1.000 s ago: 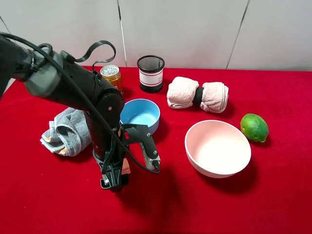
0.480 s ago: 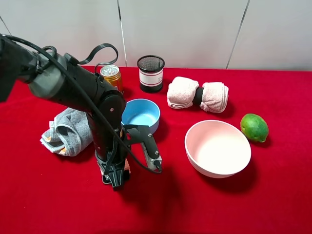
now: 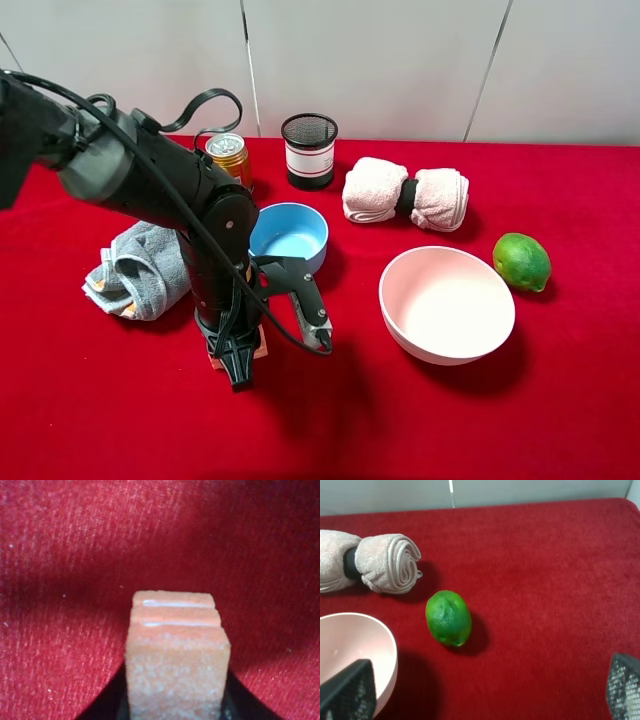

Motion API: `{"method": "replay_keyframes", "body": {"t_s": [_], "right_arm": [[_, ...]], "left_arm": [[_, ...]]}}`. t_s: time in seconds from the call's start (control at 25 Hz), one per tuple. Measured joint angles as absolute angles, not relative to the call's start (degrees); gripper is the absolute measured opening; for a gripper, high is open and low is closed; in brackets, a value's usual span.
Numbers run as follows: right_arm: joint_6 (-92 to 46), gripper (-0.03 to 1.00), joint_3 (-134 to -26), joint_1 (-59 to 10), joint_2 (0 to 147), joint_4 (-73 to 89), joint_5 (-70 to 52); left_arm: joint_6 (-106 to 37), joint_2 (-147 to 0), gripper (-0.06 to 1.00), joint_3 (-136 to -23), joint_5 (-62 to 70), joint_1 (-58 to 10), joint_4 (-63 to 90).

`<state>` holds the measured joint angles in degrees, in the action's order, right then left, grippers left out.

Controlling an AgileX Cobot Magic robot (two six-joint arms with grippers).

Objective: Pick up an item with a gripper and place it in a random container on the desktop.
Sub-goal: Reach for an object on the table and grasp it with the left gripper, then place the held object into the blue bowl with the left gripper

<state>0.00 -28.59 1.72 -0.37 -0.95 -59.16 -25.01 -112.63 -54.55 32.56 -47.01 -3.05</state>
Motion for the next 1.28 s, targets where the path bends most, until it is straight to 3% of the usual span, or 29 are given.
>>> {"method": "replay_keyframes", "body": {"t_s": [0.64, 1.28], "right_arm": [[0.00, 0.69, -28.59, 1.72, -0.37, -0.95, -59.16], [0.00, 0.69, -28.59, 1.72, -0.37, -0.95, -59.16]], "left_arm": [[-25.01, -112.63, 0.26, -54.68, 32.91, -47.01, -3.05], [-25.01, -112.63, 0.26, -62.49, 44.82, -47.01, -3.05]]}}
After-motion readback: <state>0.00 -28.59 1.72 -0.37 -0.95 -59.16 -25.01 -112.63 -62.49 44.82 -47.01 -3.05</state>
